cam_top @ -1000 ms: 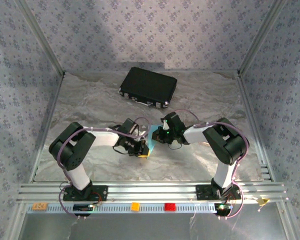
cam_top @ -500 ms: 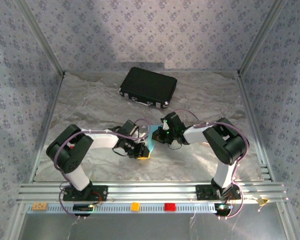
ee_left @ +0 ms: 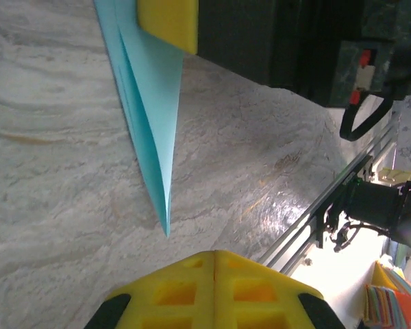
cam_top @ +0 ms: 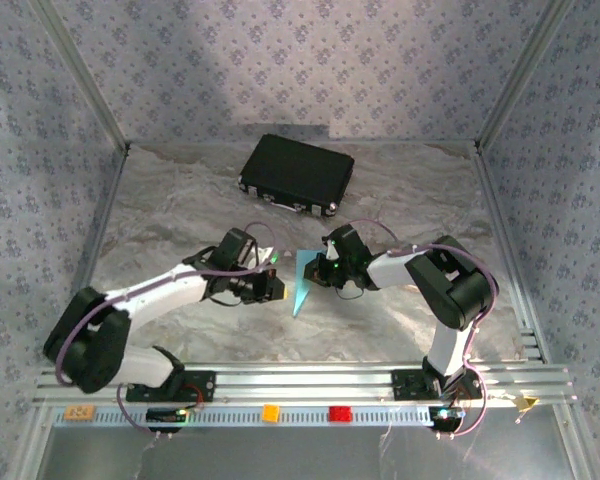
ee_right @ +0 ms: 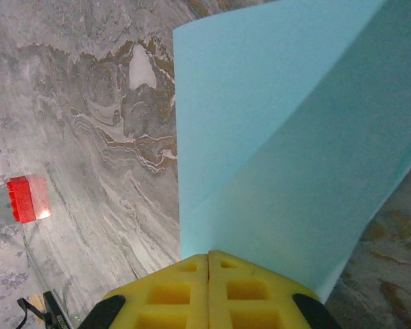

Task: Fold a paper plane with a square sheet of paper (pick it up from the middle)
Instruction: Fold the wing for the fifth time at the center of the table.

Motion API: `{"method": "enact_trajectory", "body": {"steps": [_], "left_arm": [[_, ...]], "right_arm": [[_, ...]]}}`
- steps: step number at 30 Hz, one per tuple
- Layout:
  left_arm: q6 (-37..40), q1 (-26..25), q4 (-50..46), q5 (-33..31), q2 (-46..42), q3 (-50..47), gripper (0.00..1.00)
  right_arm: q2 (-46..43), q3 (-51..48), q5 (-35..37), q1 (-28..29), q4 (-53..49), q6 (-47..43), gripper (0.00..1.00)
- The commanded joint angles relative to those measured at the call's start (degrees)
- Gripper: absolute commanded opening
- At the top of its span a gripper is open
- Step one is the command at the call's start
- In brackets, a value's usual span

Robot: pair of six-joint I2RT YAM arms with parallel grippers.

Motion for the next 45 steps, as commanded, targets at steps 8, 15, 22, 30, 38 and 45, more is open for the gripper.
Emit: {"method": "enact_trajectory", "body": {"steps": [8, 15, 22, 30, 38, 45], "left_arm": [[0.98, -0.67, 8.09, 8.02, 15.75, 9.43, 0.02], [0.85, -1.18, 9.48, 8.38, 22.95, 10.77, 0.02], [-0.14, -1.53, 9.64, 8.73, 25.63, 7.42, 0.01], [-0.63, -2.50, 6.73, 8.33, 22.82, 2.06, 0.00], [0.76, -3.64, 0.55, 6.20, 18.25, -0.31, 0.00], [1.11, -5.48, -0.70, 5.43, 15.37, -1.40, 0.00]], "right_arm": [[3.59, -2.00, 5.31, 0.44, -5.03, 0.68, 0.07], [3.63, -2.01, 5.27, 0.43, -4.94, 0.83, 0.07], [4.05, -2.33, 5.43, 0.34, -4.99, 0.83, 0.07], [4.53, -2.66, 6.35, 0.37, -5.38, 0.73, 0.07], [4.10, -2.93, 6.79, 0.44, -5.55, 0.75, 0.07], [4.01, -3.04, 6.88, 0.70, -5.32, 1.05, 0.07]]}}
